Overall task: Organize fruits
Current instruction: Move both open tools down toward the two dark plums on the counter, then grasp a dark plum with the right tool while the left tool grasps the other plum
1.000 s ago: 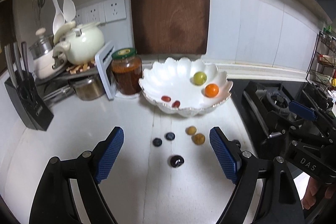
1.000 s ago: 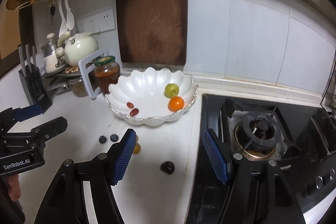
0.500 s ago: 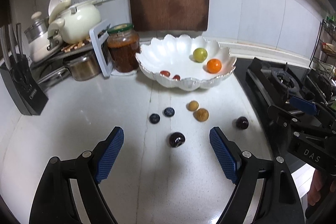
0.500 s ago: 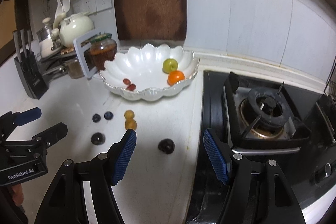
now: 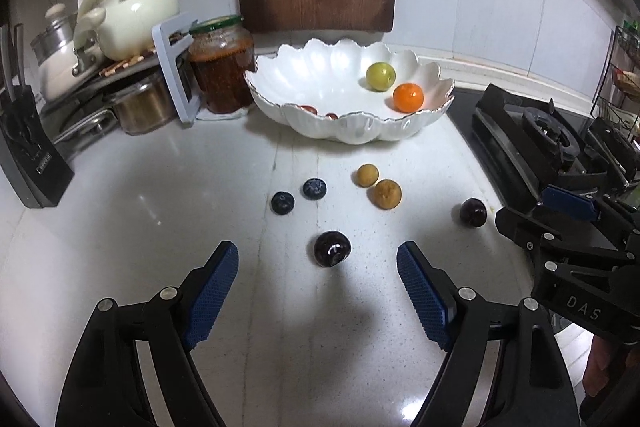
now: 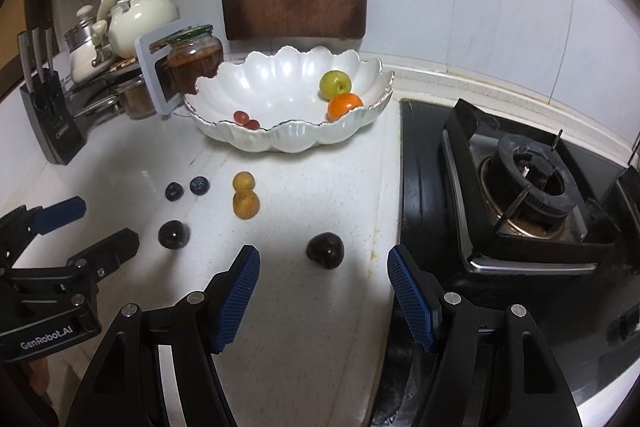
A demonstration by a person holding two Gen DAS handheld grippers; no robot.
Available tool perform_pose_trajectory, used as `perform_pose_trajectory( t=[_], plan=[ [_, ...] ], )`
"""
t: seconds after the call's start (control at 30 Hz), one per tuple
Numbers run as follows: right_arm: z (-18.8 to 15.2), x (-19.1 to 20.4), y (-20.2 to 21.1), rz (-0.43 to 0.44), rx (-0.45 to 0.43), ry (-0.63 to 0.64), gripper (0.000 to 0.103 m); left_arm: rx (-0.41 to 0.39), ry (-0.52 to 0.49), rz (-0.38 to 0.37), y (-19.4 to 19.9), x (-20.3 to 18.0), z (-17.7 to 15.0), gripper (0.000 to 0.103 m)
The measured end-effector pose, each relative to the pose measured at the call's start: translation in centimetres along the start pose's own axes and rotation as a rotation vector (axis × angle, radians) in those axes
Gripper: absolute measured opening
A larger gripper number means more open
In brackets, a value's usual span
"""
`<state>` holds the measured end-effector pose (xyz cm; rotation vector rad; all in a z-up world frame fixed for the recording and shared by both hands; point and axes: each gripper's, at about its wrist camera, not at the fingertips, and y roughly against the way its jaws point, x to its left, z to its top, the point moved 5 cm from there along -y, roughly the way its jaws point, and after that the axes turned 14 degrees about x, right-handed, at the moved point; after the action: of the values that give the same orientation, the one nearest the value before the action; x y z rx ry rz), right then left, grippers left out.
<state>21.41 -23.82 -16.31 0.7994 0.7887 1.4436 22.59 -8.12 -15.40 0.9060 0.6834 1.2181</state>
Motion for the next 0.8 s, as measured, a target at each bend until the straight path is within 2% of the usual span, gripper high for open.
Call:
perform_pose_trajectory(
  t=[0.3,0.8],
  plan=[
    [0.6,0.0,-2.4,0.006,0.025,-0.026,0.067,0.023,-0.003,0.003,-2.4,-0.4,0.6,0.077],
    [0.7,-0.6,-5.4,0.013,0.085,-0.062,0.052,0.095,-0.005,-0.004,-5.7,-0.4,0.7,0.058]
  ],
)
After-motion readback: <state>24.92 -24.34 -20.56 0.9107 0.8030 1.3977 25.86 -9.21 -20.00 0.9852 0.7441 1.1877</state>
